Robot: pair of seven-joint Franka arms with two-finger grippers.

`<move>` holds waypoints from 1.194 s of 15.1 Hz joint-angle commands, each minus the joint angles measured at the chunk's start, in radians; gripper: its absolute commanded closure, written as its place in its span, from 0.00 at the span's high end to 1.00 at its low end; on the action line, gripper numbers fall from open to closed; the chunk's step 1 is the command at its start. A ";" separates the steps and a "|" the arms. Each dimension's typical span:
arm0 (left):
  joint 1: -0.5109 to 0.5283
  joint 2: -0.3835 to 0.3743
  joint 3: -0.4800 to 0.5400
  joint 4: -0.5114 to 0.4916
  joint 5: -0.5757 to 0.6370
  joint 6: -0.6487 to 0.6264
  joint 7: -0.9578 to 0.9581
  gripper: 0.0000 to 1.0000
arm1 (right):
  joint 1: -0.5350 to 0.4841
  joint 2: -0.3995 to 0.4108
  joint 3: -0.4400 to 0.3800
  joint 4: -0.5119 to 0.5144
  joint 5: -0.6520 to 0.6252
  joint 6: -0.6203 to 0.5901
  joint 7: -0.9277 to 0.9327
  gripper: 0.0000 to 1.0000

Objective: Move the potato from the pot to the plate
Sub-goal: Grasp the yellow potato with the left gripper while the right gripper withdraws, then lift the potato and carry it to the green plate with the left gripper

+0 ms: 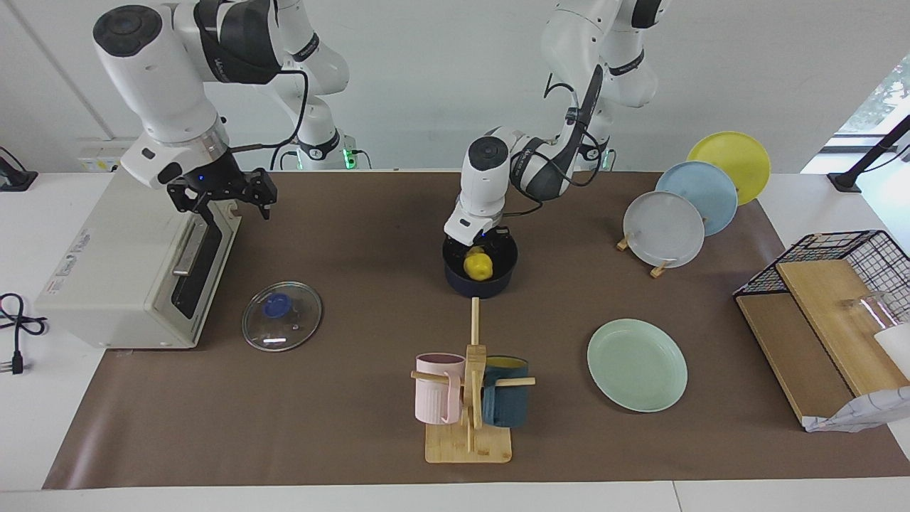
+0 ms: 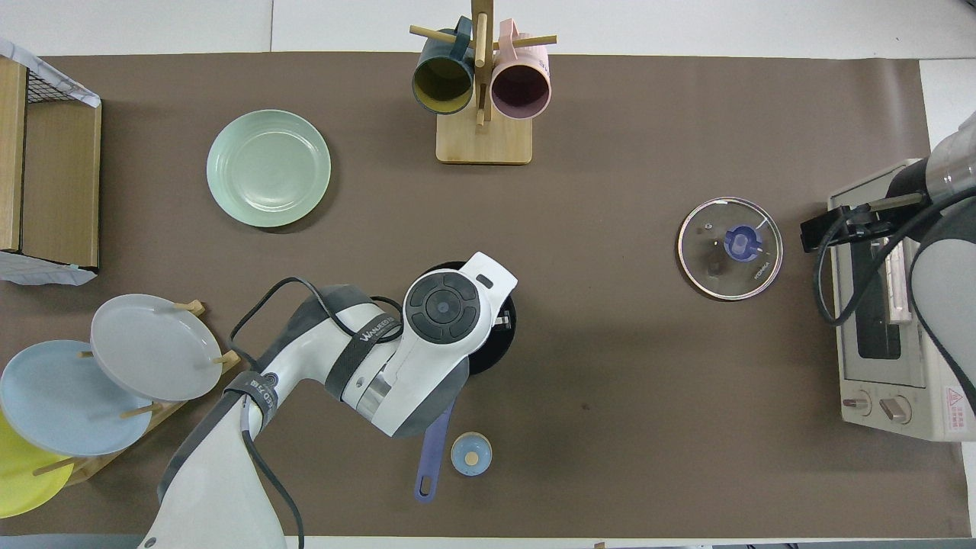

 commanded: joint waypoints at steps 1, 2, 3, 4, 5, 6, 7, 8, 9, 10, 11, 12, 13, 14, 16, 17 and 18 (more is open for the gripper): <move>-0.012 -0.002 0.015 -0.015 0.020 0.025 -0.018 0.34 | -0.034 -0.032 0.008 -0.004 0.021 -0.036 0.028 1.00; -0.012 -0.004 0.015 -0.015 0.020 0.025 -0.018 0.32 | -0.029 -0.040 0.007 -0.009 0.016 -0.037 0.028 1.00; -0.011 -0.004 0.015 -0.015 0.020 0.025 -0.016 0.30 | -0.022 -0.043 0.001 -0.009 0.016 -0.039 0.030 1.00; -0.011 -0.007 0.015 -0.013 0.020 0.025 -0.016 0.27 | -0.009 -0.040 -0.013 -0.006 0.018 -0.037 0.030 1.00; -0.011 -0.011 0.015 -0.013 0.020 0.022 -0.016 0.25 | -0.005 -0.037 -0.030 0.000 0.018 -0.039 0.030 1.00; -0.009 -0.017 0.015 -0.012 0.020 0.014 -0.016 0.24 | -0.005 -0.035 -0.030 0.000 0.018 -0.042 0.030 1.00; -0.009 -0.024 0.017 -0.012 0.020 0.007 -0.015 0.24 | -0.005 -0.032 -0.032 0.000 0.018 -0.050 0.030 1.00; -0.009 -0.040 0.018 -0.012 0.020 -0.001 -0.015 0.24 | -0.008 -0.023 -0.033 0.005 0.015 -0.053 0.030 1.00; -0.009 -0.053 0.018 -0.010 0.020 -0.013 -0.015 0.23 | -0.006 -0.014 -0.032 0.010 0.009 -0.060 0.030 1.00; -0.008 -0.072 0.020 -0.001 0.020 -0.041 -0.012 0.22 | -0.009 -0.017 -0.032 0.010 0.011 -0.080 0.030 1.00; 0.003 -0.085 0.021 0.017 0.020 -0.080 -0.010 0.22 | -0.012 -0.018 -0.032 0.010 0.015 -0.100 0.030 1.00; 0.015 -0.090 0.021 0.040 0.020 -0.119 -0.006 0.22 | -0.012 -0.021 -0.030 0.007 0.015 -0.099 0.031 1.00; 0.024 -0.097 0.021 0.065 0.020 -0.150 -0.004 0.22 | -0.017 -0.027 -0.030 -0.007 0.015 -0.094 0.031 1.00; 0.034 -0.105 0.021 0.082 0.020 -0.176 -0.001 0.22 | -0.020 -0.034 -0.030 -0.015 0.015 -0.094 0.028 1.00; 0.067 -0.125 0.021 0.120 0.020 -0.226 0.033 0.22 | -0.022 -0.034 -0.032 -0.010 0.015 -0.094 0.030 1.00; 0.090 -0.126 0.021 0.144 0.020 -0.261 0.059 0.22 | -0.022 -0.035 -0.035 -0.010 0.015 -0.094 0.030 1.00; 0.122 -0.123 0.021 0.189 0.018 -0.294 0.086 0.22 | -0.023 -0.037 -0.041 -0.012 0.015 -0.093 0.031 1.00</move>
